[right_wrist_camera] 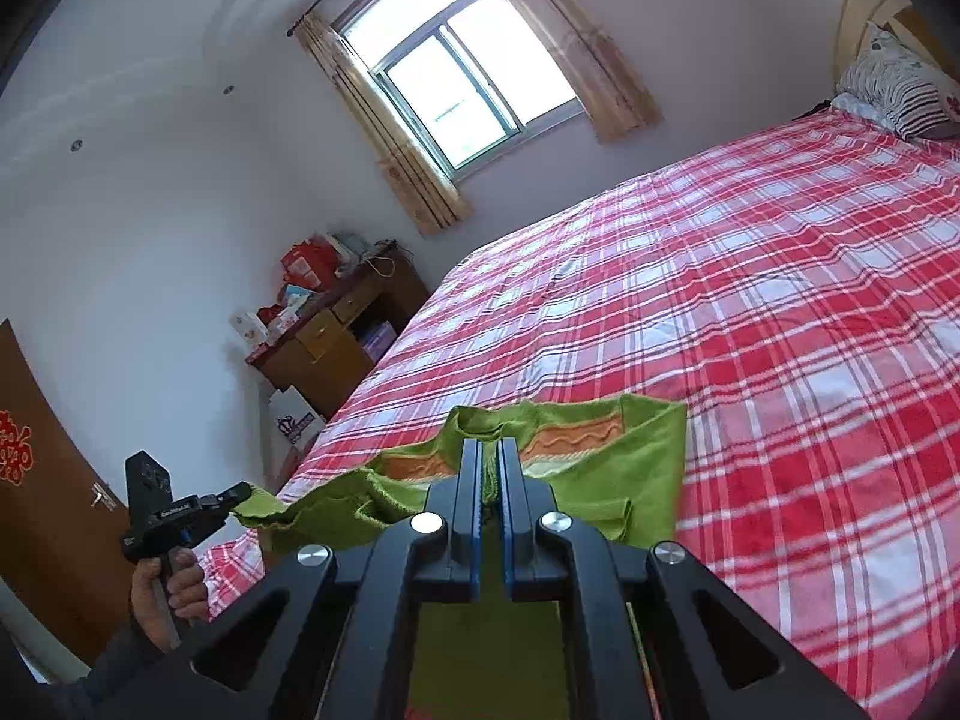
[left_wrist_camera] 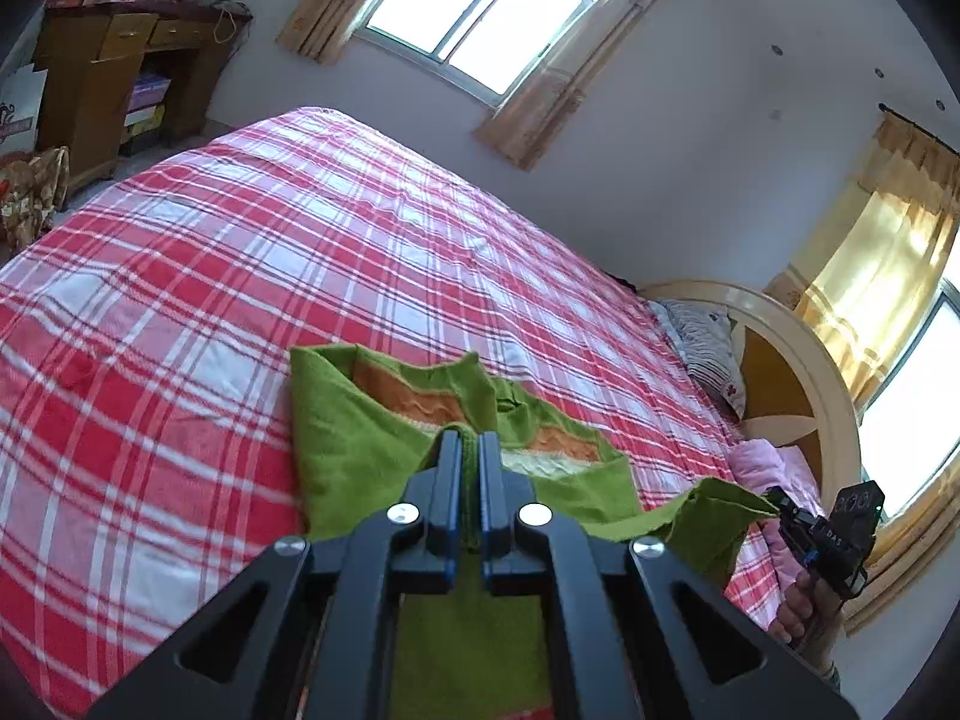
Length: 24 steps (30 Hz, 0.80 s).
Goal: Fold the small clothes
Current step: 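Lift the hem with both tools and fold it toward the collar, then lower the hem onto the collar and open both tools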
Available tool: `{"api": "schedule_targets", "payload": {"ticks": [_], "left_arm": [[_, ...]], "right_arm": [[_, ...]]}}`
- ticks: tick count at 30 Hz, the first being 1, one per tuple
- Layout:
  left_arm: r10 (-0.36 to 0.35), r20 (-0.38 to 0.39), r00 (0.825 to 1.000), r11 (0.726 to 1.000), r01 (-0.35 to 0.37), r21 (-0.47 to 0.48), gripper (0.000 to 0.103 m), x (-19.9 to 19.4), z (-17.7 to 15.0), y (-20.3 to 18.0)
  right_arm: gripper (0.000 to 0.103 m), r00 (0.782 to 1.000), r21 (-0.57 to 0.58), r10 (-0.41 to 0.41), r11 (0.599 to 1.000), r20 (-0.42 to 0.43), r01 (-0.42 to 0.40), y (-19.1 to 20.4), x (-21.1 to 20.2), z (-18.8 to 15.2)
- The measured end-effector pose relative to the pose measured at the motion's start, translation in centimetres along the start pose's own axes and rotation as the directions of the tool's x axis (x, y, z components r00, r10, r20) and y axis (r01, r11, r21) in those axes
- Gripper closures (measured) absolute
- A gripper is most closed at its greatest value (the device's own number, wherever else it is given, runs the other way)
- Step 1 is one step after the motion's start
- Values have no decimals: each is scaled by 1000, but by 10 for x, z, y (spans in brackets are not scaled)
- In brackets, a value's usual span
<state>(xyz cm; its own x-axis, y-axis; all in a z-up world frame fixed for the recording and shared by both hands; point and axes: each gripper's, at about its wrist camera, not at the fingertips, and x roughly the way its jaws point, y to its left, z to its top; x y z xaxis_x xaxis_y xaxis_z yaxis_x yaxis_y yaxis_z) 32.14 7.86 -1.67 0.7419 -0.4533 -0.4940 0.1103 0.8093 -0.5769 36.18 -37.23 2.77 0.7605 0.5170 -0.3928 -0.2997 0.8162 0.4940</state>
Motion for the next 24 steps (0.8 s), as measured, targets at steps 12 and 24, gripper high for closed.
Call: {"api": "schedule_targets", "payload": {"ticks": [12, 24], "left_arm": [[49, -29, 998, 998, -49, -31, 99, 46, 22, 18], [159, -87, 983, 987, -160, -2, 98, 102, 21, 39]], "right_arm": [[99, 997, 6, -58, 998, -49, 58, -26, 55, 22], [99, 973, 46, -116, 991, -198, 128, -82, 139, 15]]}}
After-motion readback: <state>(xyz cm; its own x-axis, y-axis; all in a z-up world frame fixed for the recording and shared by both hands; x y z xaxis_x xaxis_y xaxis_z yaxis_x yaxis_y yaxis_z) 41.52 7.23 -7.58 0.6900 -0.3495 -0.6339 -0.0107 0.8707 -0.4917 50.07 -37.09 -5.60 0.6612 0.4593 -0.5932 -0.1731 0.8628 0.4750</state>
